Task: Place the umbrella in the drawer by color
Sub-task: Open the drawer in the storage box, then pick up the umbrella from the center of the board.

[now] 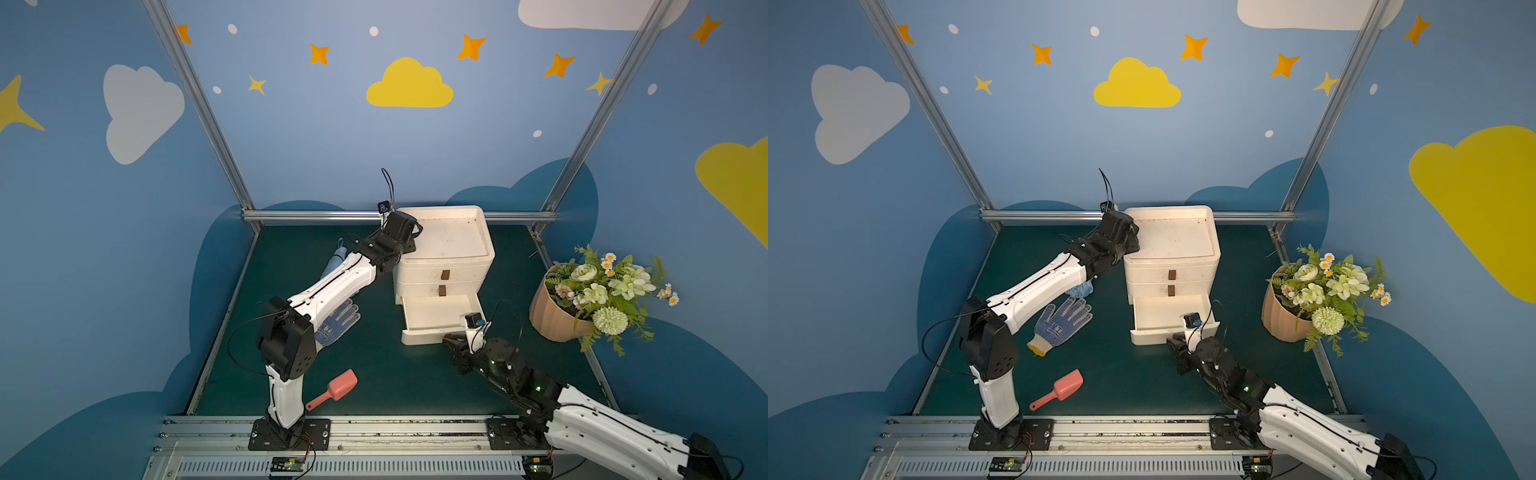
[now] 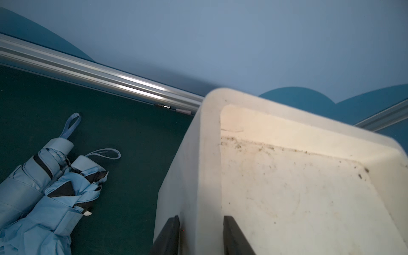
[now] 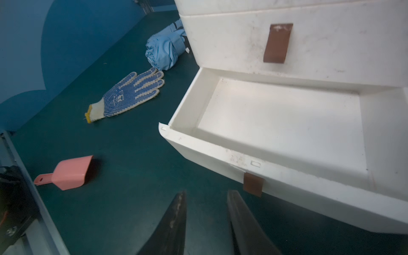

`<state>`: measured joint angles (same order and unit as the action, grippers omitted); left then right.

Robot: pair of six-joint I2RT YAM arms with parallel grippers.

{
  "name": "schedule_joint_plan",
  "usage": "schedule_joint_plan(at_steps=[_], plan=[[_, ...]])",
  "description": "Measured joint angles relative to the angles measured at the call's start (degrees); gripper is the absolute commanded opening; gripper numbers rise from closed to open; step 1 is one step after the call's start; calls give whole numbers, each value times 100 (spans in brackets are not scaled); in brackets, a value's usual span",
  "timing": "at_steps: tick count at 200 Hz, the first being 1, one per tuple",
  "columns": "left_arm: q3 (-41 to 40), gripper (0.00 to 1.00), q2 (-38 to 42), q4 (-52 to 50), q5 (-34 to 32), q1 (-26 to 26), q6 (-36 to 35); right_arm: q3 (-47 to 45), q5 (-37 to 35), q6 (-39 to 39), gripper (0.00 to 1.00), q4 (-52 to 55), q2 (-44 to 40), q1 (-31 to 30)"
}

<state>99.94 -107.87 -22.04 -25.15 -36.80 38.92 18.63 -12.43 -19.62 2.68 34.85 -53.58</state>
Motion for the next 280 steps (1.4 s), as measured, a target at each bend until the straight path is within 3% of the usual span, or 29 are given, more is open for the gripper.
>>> schedule_joint_plan(at_steps=[21, 66, 94, 114, 140, 182, 238, 280], plan=[[-186, 56, 216, -107, 197, 59, -164, 310, 24, 645, 56, 402, -708, 0], [-1467, 65, 1711, 46, 417, 280, -979, 391, -72, 1456, 56, 566, -2100, 13], [-2699, 67, 2898, 280, 356, 809, -1266, -83, -125, 1611, 56, 372, -2452, 24], [-3370, 69, 3091, 479, 734, 1364, -1399, -487, -72, 1698, 56, 127, -2433, 46], [-3303, 69, 2006, 391, 1320, 1875, -1561, -752, 74, 1768, 56, -219, -2072, 138], [-1488, 68, -341, -492, 1722, 1947, -2135, -750, 313, 1775, 56, -295, -1661, 284], [542, 67, -1646, -1585, 1163, 1921, -2889, -894, 426, 1775, 55, -522, -1998, 323], [1110, 64, -2339, -2068, 857, 1856, -3233, -929, 509, 1773, 55, -599, -1996, 326]])
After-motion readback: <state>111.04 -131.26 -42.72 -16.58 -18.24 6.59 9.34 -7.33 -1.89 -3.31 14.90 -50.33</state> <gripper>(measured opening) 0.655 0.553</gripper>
